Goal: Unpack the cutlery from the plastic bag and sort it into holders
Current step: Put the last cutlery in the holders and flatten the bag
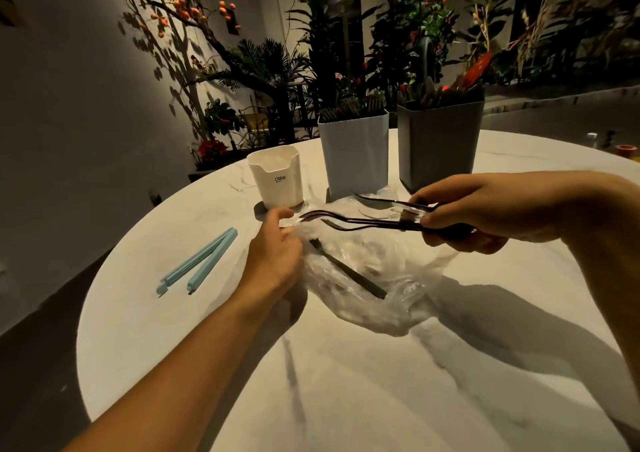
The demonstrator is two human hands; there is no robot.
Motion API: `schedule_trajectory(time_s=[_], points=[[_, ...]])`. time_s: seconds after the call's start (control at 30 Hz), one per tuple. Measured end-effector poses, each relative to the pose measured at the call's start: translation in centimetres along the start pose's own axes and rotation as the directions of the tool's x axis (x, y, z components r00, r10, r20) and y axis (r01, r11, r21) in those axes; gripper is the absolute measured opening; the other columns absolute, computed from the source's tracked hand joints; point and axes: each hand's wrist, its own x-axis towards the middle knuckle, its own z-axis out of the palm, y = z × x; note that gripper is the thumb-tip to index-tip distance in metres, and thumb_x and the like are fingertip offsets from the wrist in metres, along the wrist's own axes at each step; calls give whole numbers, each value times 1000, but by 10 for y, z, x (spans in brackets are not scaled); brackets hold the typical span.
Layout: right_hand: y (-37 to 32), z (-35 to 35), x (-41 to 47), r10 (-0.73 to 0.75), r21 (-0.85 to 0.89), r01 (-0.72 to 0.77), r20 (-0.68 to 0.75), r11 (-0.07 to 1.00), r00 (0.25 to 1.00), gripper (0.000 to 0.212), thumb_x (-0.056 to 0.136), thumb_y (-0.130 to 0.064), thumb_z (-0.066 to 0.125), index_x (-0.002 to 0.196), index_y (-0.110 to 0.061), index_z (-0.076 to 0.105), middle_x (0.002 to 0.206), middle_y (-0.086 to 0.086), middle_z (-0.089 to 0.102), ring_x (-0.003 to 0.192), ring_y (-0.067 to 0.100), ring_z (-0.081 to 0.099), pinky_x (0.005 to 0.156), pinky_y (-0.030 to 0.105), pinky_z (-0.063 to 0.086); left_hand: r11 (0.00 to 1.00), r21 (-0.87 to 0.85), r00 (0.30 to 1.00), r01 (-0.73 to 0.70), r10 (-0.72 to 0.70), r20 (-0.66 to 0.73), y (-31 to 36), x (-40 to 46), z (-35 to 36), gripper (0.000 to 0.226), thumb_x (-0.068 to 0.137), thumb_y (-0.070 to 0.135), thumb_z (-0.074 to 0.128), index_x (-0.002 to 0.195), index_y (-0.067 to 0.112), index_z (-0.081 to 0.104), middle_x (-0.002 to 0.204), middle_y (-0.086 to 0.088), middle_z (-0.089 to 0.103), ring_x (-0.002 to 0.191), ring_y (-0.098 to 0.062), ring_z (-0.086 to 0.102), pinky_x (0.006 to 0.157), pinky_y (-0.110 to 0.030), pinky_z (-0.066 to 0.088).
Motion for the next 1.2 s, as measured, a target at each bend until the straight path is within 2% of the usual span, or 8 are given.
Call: schedule_trajectory(time_s=[0.13,0.23,0.33,0.43,0.53,0.67,0.9,1.2], points=[[2,-4,1,6,67,-5,-17,998,1000,17,102,-10,46,101,-8,63,64,5,57,44,9,40,38,18,30,995,96,987,-36,50,-150,-1,-1,-4,21,98,12,57,110,29,59,117,0,65,102,-23,62,89,-39,57],[-2,1,6,-79,195,82,-22,977,997,18,102,-9,45,106,-5,62,72,10,57,47,11,39,40,18,29,974,145,981,-172,182,-64,-2,-4,-4,17,96,17,57,102,30,65,121,3,62,110,-16,56,99,-37,52],[-4,15,20,-155,315,165,-57,934,986,21,104,-11,42,118,-4,56,76,9,57,51,11,41,42,18,31,924,121,927,-363,345,147,3,-18,1,31,86,32,43,99,26,70,122,9,61,114,-9,52,110,-38,43],[-6,31,34,-201,406,233,-119,884,972,20,105,-13,41,121,-9,53,77,8,56,53,12,42,44,20,34,846,225,867,-483,498,-11,17,-24,6,52,87,53,31,108,23,69,127,8,61,121,-11,48,110,-39,39],[-8,47,46,-202,399,285,-238,872,950,16,105,-13,42,118,-15,51,79,7,56,53,11,45,46,22,38,914,-24,915,-404,403,-30,40,-26,7,54,94,62,32,109,22,65,118,-1,66,113,-16,58,103,-39,48],[-4,77,64,-229,249,334,-372,909,900,21,105,-19,42,125,-22,48,86,-2,57,62,5,50,53,18,42,806,-590,950,52,143,279,65,-21,19,30,101,35,53,103,9,66,103,-13,70,100,-23,67,93,-36,57],[8,97,73,-411,-148,384,-350,912,842,47,104,-30,40,150,-31,30,147,-7,48,131,13,50,109,28,40,781,-584,935,220,2,356,43,-7,25,30,104,32,50,120,13,67,112,0,75,98,-11,72,77,-22,58],[3,104,75,-318,101,376,-362,921,876,42,101,-35,45,142,-35,41,125,-19,57,115,7,59,94,22,53,796,-582,966,166,-14,257,35,-8,25,39,100,46,48,107,20,76,104,0,77,106,-19,70,98,-40,55]])
